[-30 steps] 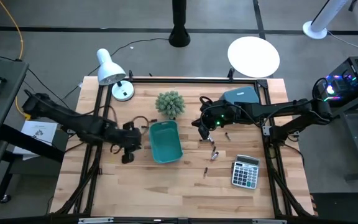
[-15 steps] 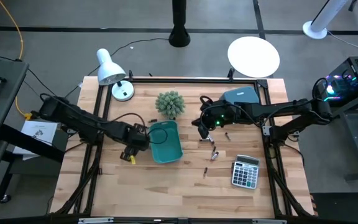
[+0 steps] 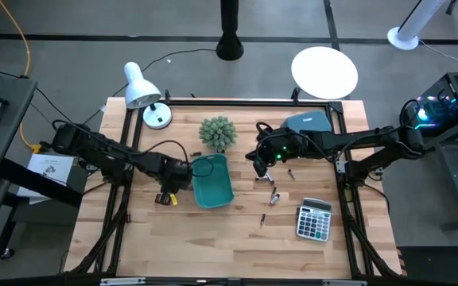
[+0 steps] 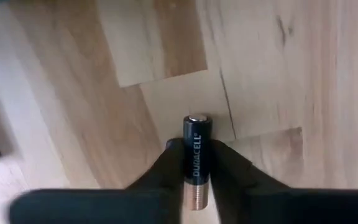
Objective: Sort batteries
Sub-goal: Put the black battery into the green bin
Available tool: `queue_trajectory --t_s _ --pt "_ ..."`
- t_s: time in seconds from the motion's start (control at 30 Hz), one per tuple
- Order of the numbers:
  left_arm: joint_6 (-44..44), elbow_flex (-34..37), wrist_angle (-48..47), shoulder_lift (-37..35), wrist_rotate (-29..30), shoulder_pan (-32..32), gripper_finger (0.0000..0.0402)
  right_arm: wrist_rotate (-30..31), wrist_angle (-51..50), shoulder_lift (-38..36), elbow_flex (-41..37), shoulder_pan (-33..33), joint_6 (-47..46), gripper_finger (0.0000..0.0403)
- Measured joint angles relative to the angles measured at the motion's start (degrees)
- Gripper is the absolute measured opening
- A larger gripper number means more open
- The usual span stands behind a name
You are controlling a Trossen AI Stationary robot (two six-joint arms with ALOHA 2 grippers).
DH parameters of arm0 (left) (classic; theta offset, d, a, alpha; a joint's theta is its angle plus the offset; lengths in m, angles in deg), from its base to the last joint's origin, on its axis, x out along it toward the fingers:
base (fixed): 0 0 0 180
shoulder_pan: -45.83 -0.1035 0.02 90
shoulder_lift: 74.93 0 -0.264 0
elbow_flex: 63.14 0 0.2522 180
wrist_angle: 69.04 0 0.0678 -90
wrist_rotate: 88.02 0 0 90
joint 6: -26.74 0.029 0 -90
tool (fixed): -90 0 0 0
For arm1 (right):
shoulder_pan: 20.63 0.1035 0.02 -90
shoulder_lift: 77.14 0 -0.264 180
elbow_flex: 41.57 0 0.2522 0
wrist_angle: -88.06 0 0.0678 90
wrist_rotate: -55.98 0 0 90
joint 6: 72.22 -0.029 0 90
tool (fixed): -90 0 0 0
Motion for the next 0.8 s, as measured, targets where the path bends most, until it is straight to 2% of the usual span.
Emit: queue_trajectory --t_s 0.1,0.27,0.33,0.43,0.53,0.67,0.8 --pt "-2.9 -1.0 -1.5 -3.1 -0.1 0.1 0.0032 0.0 -0.1 0.0 0.0 0.0 0.2 0.0000" --pt "-8.9 -6.5 -7.4 -12.8 -0.1 0.2 0.0033 0.0 -0.5 0.0 0.0 0.0 0.2 0.0000" --pt "-11.6 -8.6 -4.9 -16.8 0.1 0.2 0.0033 0.0 -0.5 0.0 0.0 0.0 0.2 0.0000" --pt "-13.8 -9.3 4.4 -20.1 2.4 0.2 0.0033 0.0 -0.5 0.0 0.0 0.0 0.2 0.0000" --pt "-14.5 -9.2 12.1 -18.7 4.7 0.1 0.0043 0.0 -0.5 0.0 0.0 0.0 0.2 0.0000" --pt "-18.0 -9.3 15.9 -13.0 4.7 -0.2 0.0105 0.0 -0.5 0.0 0.0 0.0 0.2 0.0000" --pt "-20.8 -13.2 13.5 -9.7 4.4 -0.2 0.0168 0.0 -0.5 0.0 0.0 0.0 0.2 0.0000"
